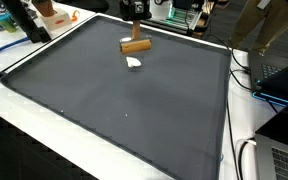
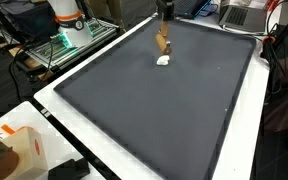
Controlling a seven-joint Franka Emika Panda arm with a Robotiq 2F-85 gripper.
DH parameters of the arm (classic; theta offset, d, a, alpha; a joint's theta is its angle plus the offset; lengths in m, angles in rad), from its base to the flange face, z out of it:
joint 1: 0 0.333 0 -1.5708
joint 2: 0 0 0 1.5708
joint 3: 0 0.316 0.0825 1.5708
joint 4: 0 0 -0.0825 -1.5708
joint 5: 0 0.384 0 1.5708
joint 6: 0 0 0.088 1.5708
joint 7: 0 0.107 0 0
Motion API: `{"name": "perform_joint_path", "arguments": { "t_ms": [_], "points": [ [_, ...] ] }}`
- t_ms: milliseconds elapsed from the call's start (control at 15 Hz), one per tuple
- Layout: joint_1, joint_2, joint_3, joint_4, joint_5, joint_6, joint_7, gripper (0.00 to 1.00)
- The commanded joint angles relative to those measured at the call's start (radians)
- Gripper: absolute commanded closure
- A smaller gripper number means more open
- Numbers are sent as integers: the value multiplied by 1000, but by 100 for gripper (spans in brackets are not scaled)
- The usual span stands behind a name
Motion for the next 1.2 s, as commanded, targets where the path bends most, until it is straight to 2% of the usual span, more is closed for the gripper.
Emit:
{"name": "perform_joint_path", "arguments": {
  "t_ms": [0,67,867,1133],
  "points": [
    [3,1,-2,2,0,-3,1,52],
    [3,2,-2,2,0,-3,1,77],
    [0,119,12,11,-48,97,-121,77],
    [-3,160,14,29,-114,86,-94,77]
  ]
}}
